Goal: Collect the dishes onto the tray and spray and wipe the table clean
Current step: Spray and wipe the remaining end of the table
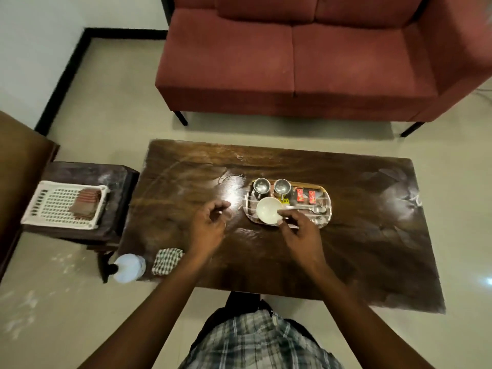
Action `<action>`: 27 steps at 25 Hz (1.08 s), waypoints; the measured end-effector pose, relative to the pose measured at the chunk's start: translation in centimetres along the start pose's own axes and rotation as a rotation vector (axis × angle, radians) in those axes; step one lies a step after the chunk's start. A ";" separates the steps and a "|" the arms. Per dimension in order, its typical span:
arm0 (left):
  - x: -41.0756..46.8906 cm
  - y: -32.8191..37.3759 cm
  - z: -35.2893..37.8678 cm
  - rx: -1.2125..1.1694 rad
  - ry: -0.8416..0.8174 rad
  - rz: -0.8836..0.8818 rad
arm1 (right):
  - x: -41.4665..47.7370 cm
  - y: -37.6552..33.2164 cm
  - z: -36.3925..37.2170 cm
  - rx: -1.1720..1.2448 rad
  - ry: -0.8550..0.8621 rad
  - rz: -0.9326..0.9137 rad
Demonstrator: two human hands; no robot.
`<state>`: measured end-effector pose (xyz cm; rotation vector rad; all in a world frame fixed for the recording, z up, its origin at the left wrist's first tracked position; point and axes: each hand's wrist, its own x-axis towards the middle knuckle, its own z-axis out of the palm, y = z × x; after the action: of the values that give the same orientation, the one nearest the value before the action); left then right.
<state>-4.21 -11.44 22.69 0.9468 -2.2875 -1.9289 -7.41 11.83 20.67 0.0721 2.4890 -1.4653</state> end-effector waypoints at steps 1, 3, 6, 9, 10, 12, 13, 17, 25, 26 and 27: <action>-1.4 -0.2 -1.3 -0.009 0.025 0.009 | -1.2 -0.5 0.7 -0.016 -0.038 -0.026; -3.9 -0.7 -3.4 -0.013 0.050 0.034 | -3.0 -1.1 2.0 -0.031 -0.106 -0.061; -6.9 -1.5 -7.4 -0.019 0.147 0.046 | -5.0 -3.0 5.0 -0.037 -0.230 -0.141; -8.7 -2.3 -12.1 0.026 0.237 0.056 | -7.1 -5.4 8.9 -0.039 -0.307 -0.203; -9.1 -2.6 -13.7 0.035 0.256 0.049 | -7.6 -6.1 10.2 -0.037 -0.327 -0.215; -9.5 -3.4 -16.9 0.026 0.292 0.038 | -8.4 -7.4 13.3 -0.047 -0.375 -0.222; -9.3 -4.0 -18.8 0.014 0.307 0.031 | -8.8 -8.0 15.0 -0.058 -0.391 -0.225; -7.2 -7.6 -26.5 -0.015 0.349 0.007 | -10.0 -10.3 22.6 -0.154 -0.434 -0.253; -0.5 -15.5 -36.6 0.063 0.173 -0.109 | -11.4 -11.1 34.3 -0.280 -0.398 -0.084; 0.4 -16.9 -37.5 0.154 0.129 -0.126 | -11.3 -10.9 35.4 -0.301 -0.410 -0.057; 1.1 -18.4 -38.1 0.258 0.075 -0.132 | -11.2 -10.5 36.3 -0.326 -0.426 -0.025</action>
<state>17.17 -47.20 15.05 1.1988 -2.5317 -1.6324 8.55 -23.85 15.51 -0.2993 2.3339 -0.9412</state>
